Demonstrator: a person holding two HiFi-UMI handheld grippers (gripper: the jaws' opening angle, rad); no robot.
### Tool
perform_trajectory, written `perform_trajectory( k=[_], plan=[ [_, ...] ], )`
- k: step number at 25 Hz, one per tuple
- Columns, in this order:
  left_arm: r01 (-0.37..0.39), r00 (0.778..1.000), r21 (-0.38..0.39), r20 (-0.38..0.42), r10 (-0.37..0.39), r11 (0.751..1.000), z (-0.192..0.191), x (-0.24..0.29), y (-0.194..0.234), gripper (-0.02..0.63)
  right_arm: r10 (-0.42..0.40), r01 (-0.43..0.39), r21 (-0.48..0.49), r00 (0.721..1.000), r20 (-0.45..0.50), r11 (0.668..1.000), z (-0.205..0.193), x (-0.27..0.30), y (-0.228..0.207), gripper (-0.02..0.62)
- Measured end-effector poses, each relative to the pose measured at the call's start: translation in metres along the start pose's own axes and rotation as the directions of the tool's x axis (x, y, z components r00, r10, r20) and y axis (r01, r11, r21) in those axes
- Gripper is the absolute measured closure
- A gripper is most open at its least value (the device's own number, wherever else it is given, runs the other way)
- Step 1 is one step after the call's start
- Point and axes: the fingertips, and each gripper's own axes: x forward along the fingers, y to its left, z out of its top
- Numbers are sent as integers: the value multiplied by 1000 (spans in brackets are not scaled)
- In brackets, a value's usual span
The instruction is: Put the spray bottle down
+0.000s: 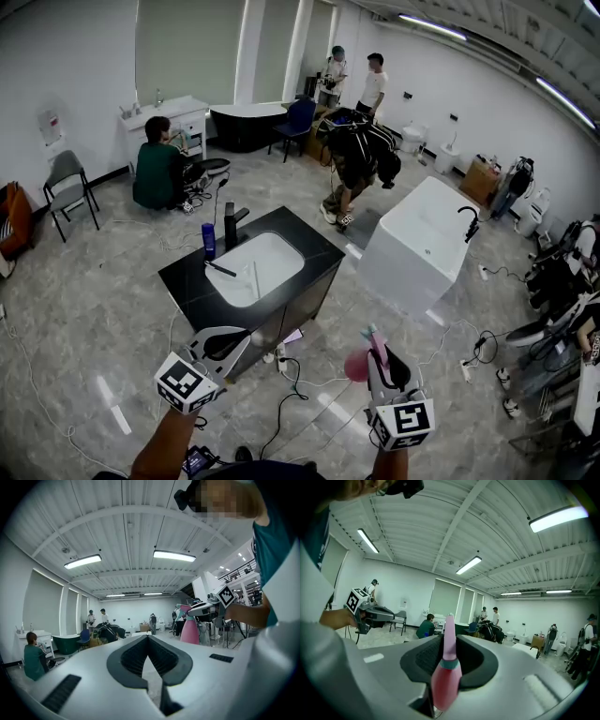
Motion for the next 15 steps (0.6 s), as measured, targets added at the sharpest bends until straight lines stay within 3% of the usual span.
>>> perform_trajectory(
  k=[15],
  plan=[
    [28,1000,-19,-1,-28,999,-22,-20,66,601,-10,10,35,1000,7,999,4,61,41,502]
  ],
)
